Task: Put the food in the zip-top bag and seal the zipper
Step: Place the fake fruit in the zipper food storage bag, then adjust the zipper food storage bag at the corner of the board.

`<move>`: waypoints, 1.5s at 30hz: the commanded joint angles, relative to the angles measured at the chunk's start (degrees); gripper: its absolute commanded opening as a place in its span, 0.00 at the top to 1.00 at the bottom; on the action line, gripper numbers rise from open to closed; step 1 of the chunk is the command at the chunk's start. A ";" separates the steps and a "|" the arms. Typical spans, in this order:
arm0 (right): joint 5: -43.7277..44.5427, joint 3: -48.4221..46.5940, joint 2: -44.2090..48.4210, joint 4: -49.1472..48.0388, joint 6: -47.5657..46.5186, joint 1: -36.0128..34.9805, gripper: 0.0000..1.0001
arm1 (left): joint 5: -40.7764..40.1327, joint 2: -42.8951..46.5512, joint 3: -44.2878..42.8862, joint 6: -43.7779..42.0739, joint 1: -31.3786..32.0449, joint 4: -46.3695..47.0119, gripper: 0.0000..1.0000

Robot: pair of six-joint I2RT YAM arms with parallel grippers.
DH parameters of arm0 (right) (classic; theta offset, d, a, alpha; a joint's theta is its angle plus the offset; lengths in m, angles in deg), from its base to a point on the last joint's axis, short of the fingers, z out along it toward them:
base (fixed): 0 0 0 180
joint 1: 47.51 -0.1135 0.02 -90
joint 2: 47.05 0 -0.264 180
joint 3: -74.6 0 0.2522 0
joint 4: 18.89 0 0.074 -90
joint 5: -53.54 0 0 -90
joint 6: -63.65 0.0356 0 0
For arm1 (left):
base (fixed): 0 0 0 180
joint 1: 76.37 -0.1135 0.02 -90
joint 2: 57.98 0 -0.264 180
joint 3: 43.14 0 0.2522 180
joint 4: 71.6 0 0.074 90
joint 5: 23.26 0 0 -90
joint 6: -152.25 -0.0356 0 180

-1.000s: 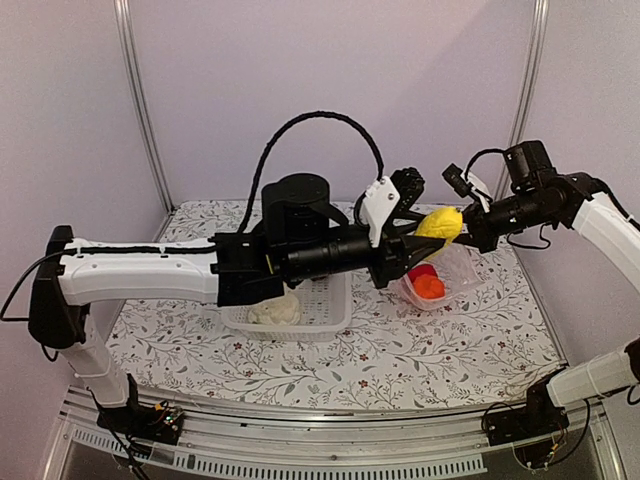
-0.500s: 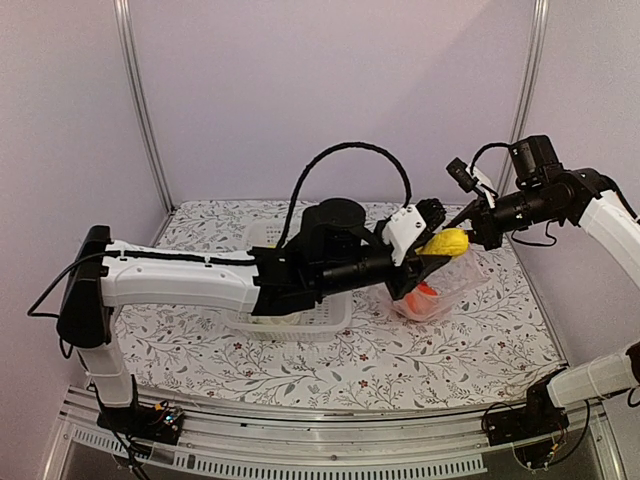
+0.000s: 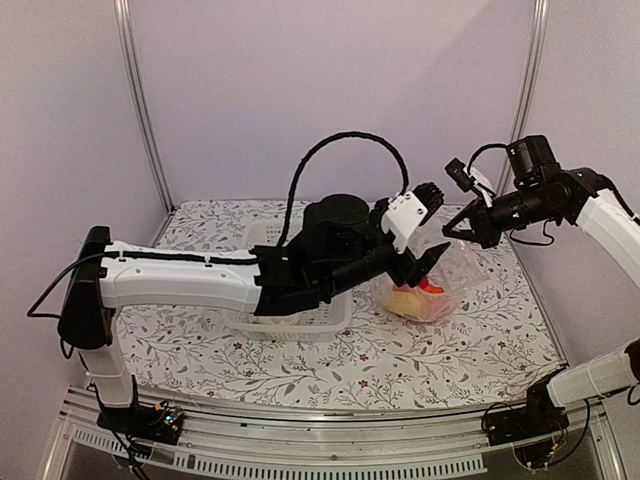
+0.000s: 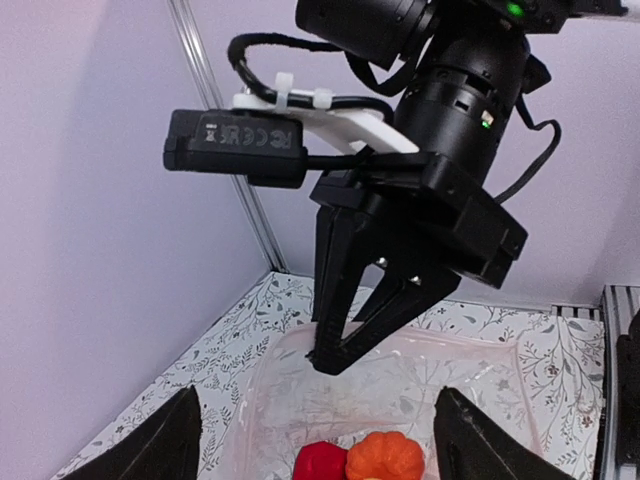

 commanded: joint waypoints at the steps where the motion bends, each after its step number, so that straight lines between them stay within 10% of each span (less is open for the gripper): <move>1: 7.31 -0.75 -1.73 -2.73 2.46 0.14 1.00 | -0.71 3.41 0.10 -0.87 4.47 2.12 0.21; 14: 26.13 -23.35 -17.13 -7.27 -2.81 13.45 1.00 | -11.81 15.45 13.83 15.71 5.41 -9.33 0.28; 25: 15.35 -0.98 -12.01 -15.72 0.85 10.70 1.00 | -18.33 23.04 26.17 35.84 4.52 -26.22 0.32; 45: 5.05 8.41 -4.91 -18.98 -0.88 10.48 1.00 | -17.35 28.75 26.89 52.68 -9.57 -47.70 0.30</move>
